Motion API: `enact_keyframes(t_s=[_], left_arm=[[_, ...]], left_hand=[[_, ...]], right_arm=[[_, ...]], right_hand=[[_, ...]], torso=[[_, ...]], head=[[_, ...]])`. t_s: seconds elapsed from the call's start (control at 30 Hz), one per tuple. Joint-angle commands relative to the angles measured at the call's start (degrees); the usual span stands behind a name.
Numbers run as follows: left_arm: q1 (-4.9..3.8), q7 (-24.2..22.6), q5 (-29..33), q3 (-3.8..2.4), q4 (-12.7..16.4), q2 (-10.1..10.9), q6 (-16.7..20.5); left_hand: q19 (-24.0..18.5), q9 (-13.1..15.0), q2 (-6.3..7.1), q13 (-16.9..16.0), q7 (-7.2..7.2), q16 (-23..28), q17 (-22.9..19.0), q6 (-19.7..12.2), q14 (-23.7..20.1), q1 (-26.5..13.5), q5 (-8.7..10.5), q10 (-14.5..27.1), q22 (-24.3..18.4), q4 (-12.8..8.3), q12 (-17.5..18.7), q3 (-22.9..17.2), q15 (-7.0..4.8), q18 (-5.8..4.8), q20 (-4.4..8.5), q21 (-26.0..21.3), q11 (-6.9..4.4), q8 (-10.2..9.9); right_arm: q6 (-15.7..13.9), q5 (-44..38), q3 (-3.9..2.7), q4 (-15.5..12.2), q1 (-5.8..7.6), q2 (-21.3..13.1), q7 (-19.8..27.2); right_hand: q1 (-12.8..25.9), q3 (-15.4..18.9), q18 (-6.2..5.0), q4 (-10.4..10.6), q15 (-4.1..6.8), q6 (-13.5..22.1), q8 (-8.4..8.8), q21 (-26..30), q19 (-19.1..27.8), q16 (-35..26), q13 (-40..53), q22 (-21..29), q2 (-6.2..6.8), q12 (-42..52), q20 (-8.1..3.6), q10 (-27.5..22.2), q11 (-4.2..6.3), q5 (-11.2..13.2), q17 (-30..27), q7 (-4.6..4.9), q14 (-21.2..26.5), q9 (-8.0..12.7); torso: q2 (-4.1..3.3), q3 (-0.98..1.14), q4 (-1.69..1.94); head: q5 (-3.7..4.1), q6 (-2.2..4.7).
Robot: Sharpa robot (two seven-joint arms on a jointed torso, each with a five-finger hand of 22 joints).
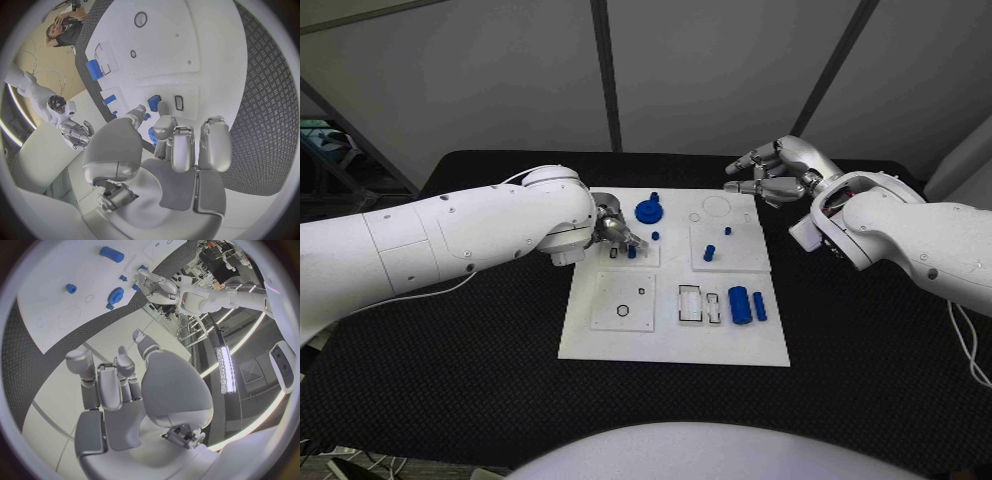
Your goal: Assemble the parts on the task board
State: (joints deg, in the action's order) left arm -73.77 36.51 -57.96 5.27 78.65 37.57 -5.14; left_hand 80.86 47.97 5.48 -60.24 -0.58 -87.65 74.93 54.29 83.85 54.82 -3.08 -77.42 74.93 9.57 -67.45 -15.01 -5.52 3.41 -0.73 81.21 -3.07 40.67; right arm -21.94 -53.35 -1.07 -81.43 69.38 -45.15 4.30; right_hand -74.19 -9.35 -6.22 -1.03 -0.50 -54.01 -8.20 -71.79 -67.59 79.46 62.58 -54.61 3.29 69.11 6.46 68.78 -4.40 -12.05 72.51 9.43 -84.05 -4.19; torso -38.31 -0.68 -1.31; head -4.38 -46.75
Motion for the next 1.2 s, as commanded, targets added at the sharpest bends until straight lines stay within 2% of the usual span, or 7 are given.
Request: enact_keyframes(t_s=[0.03,0.47,0.6,0.7,0.87,1.0,1.2], left_arm=[[-0.06,0.53,-0.31,-0.04,0.19,0.07,0.16],[-0.06,0.04,-0.31,-0.23,0.50,0.48,1.50],[-0.04,-0.49,-0.30,-1.68,0.76,0.82,2.50],[-0.04,-0.67,-0.14,-3.95,1.09,1.54,2.54],[-1.31,-0.11,1.25,-7.32,0.28,3.21,-0.99],[-3.01,0.31,2.53,-8.23,-2.44,3.33,-4.05],[-4.02,0.60,3.16,-8.20,-8.33,0.78,-7.37]], left_hand=[[0.46,0.05,-0.46,0.05,0.17,0.20,12.65,0.20,5.35,-0.12,-0.04,-0.44,0.75,-0.02,-0.20,0.26,-0.37,-0.04,0.05,0.31,-0.10,0.39],[0.18,0.05,-0.44,0.33,0.17,0.23,12.62,0.15,5.34,0.09,-0.05,-0.31,0.29,0.09,0.00,0.77,-0.39,0.07,0.07,0.02,-0.11,0.43],[-0.39,-0.04,-0.02,1.02,0.03,0.27,12.59,-0.33,5.33,0.16,-0.03,0.13,-0.61,0.54,0.54,2.23,-0.35,0.28,0.05,-0.60,0.00,0.27],[-2.05,-0.76,0.10,3.18,-0.65,0.40,12.48,-2.10,5.28,1.14,-0.05,1.64,-3.18,1.01,2.30,4.18,0.05,0.84,-0.20,-2.36,0.54,-0.92],[-5.53,-6.68,-0.75,7.94,-3.65,1.70,11.33,-7.22,4.76,5.45,-0.09,5.36,-8.39,0.67,6.15,6.54,2.04,1.84,-1.83,-6.32,3.05,-7.71],[-5.64,-12.12,-1.35,8.49,-5.03,1.79,11.26,-7.99,4.69,7.38,-0.07,5.85,-8.80,0.93,6.13,8.85,3.17,2.02,-3.07,-6.97,4.30,-11.70],[-5.32,-15.30,-2.01,8.51,-5.22,1.68,11.36,-6.81,4.73,8.22,-0.10,5.82,-8.48,1.47,5.73,10.72,3.36,2.05,-3.43,-6.95,4.46,-12.84]], right_arm=[[0.32,-0.08,-0.04,-0.04,0.08,0.06,0.26],[0.32,-0.08,-0.04,0.09,0.08,0.13,0.28],[0.32,-0.08,-0.04,0.26,0.08,0.18,0.31],[0.32,-0.08,-0.04,0.48,0.08,0.22,0.33],[0.25,-0.08,-0.04,0.78,0.08,0.22,0.27],[0.20,-0.08,-0.04,0.93,0.08,0.21,0.25],[0.14,-0.08,-0.04,1.09,0.08,0.41,0.32]], right_hand=[[0.30,0.12,-0.90,0.19,0.44,0.41,-0.38,0.32,0.35,-0.34,-0.09,0.05,-0.17,-0.32,-0.04,-0.33,0.04,-0.13,-0.05,-0.13,-1.59,0.08],[0.30,0.12,-0.90,0.19,0.44,0.41,-0.38,0.32,0.35,-0.34,-0.09,0.05,-0.17,-0.32,-0.04,-0.33,0.04,-0.13,-0.05,-0.13,-1.59,0.08],[0.30,0.12,-0.90,0.19,0.44,0.41,-0.38,0.32,0.35,-0.34,-0.09,0.05,-0.17,-0.32,-0.04,-0.33,0.04,-0.13,-0.05,-0.13,-1.59,0.08],[0.30,0.12,-0.90,0.19,0.44,0.41,-0.38,0.32,0.35,-0.34,-0.09,0.05,-0.17,-0.32,-0.04,-0.33,0.04,-0.13,-0.05,-0.13,-1.59,0.08],[0.30,0.12,-0.90,0.19,0.44,0.41,-0.38,0.32,0.35,-0.34,-0.09,0.05,-0.17,-0.32,-0.04,-0.33,0.04,-0.13,-0.05,-0.13,-1.59,0.08],[0.30,0.12,-0.90,0.19,0.44,0.41,-0.38,0.32,0.35,-0.34,-0.09,0.05,-0.17,-0.32,-0.04,-0.33,0.04,-0.13,-0.05,-0.13,-1.59,0.08],[0.30,0.12,-0.90,0.19,0.44,0.41,-0.38,0.32,0.35,-0.34,-0.09,0.05,-0.17,-0.32,-0.04,-0.33,0.04,-0.13,-0.05,-0.13,-1.59,0.08]], torso=[[-0.01,-0.03,0.00],[0.03,-0.05,0.02],[0.01,-0.02,0.01],[0.03,-0.05,0.03],[0.11,0.07,0.07],[0.05,0.06,0.02],[-0.07,0.01,-0.06]], head=[[-0.01,-0.11],[-0.06,-0.02],[0.00,0.17],[-0.03,0.40],[-0.15,0.79],[-0.32,1.21],[-0.69,1.72]])
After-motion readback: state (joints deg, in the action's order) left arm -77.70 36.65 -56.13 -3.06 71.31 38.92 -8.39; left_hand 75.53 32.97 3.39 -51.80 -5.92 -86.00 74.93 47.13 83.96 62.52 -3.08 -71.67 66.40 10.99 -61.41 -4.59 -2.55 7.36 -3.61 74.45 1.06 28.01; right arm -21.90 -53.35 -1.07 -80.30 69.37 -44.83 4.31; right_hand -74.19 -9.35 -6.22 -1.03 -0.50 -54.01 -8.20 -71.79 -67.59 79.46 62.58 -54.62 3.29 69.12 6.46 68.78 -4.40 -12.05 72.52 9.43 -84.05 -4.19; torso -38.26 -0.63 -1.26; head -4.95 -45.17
